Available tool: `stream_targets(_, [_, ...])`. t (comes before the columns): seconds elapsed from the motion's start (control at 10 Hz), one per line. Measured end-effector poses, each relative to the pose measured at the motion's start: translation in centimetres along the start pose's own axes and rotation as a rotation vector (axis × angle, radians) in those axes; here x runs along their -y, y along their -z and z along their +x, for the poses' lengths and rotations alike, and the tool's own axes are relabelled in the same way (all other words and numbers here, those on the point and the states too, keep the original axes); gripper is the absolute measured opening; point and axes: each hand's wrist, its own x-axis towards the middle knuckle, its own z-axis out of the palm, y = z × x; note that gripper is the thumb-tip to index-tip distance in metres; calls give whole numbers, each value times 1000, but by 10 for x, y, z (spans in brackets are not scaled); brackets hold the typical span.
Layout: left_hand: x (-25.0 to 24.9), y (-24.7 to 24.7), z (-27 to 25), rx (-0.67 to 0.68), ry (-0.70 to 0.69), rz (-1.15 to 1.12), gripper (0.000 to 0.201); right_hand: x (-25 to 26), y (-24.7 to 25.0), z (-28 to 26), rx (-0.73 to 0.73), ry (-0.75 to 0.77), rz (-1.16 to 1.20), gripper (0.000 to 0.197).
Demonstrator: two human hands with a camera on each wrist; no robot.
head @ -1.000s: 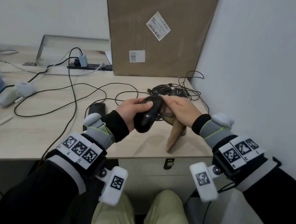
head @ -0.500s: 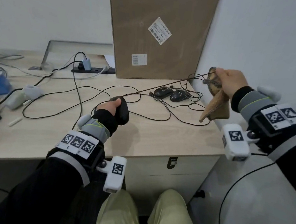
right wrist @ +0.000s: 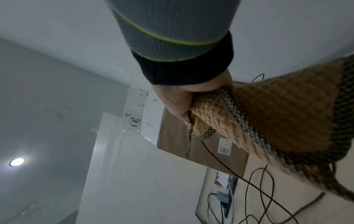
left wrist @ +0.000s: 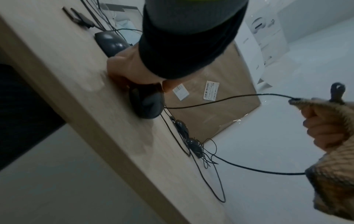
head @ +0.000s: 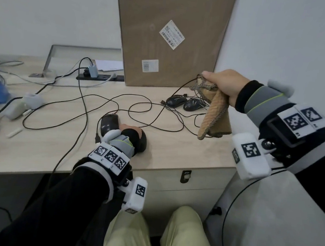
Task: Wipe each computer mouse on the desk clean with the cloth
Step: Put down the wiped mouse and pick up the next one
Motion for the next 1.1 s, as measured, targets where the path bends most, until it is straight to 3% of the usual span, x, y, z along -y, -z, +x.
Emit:
stream_targets(0.1, [-9,13,-31,50,-103,222,43,0,-13,0,11,66,-121,29])
stream_targets(0.2, [-24,19,-42,-15,-157,116,48,-2,-25,-1,42,86,-123,29])
stream_targets(0.3, [-48,16,-58,145,-320,-46,34,-3,-39,-9,68,97,-180,32])
stream_targets(0.4, [-76,12,-77,353,-288,-254,41,-3,-51,-19,123,168,-289,36])
stream_targets(0.5, [-90,14,-83,466,-175,-339,38,-2,-61,-32,161,256,-474,44])
stream_targets(0.6, [-97,14,-77,458,-142,-434,28,-1,-66,-38,181,320,-600,50])
stream_targets(0.9, [-110,50,-51,293,-133,-587,28,16,-38,-43,119,454,-712,39])
stream_targets(1.1, [-97,79,-24,132,-165,-593,51,20,10,-28,-96,453,-664,42])
